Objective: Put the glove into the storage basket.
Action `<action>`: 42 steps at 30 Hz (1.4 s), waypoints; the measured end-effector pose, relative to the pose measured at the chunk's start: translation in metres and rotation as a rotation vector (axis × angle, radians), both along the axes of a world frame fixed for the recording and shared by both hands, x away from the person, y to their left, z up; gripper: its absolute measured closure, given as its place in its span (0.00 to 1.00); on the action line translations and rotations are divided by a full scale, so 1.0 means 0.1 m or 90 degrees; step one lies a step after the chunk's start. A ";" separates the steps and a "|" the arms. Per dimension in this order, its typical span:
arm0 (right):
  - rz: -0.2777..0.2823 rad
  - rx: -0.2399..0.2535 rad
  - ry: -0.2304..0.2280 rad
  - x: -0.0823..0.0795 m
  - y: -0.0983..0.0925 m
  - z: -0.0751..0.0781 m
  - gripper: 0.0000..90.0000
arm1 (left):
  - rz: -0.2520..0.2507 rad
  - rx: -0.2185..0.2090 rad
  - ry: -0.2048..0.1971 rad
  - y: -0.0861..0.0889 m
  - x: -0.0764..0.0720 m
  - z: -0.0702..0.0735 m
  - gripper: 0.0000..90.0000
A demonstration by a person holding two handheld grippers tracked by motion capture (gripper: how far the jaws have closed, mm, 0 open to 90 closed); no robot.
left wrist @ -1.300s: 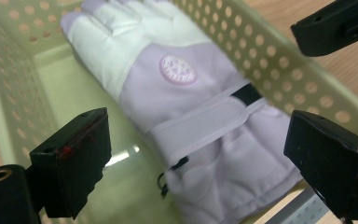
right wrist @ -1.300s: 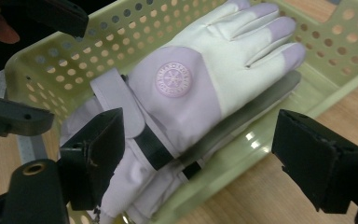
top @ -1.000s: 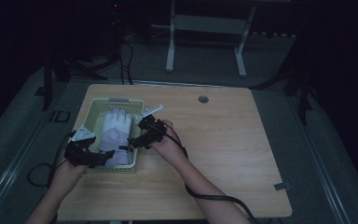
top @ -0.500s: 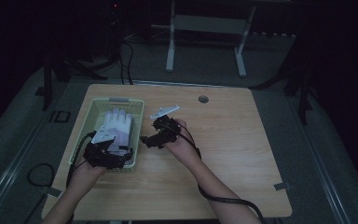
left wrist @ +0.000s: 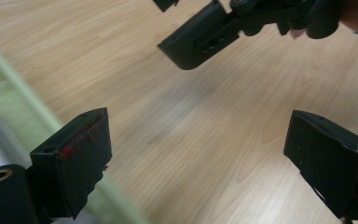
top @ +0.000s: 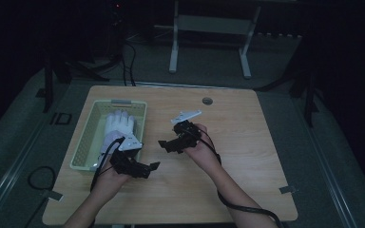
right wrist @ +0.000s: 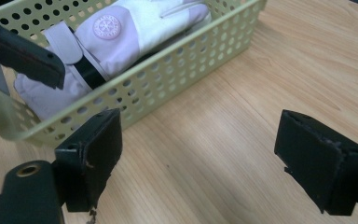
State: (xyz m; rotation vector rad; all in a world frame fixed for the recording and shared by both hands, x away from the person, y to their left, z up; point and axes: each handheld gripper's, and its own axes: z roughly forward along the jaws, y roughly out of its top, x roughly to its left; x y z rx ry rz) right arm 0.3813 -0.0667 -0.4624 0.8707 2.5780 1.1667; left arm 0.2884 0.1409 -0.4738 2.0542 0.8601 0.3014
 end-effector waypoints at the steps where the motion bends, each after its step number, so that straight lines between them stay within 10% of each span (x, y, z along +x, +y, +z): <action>1: -0.002 0.000 0.000 0.00 -0.02 -0.01 0.16 | -0.006 -0.001 0.001 -0.03 0.00 -0.01 0.08; 33: -0.060 0.013 0.016 -0.04 -0.73 -0.65 0.16 | -0.005 0.000 0.020 -0.74 -0.08 -0.64 0.08; 42: -0.071 0.027 0.017 -0.06 -0.88 -0.83 0.16 | 0.070 -0.036 0.020 -0.76 -0.05 -0.80 0.08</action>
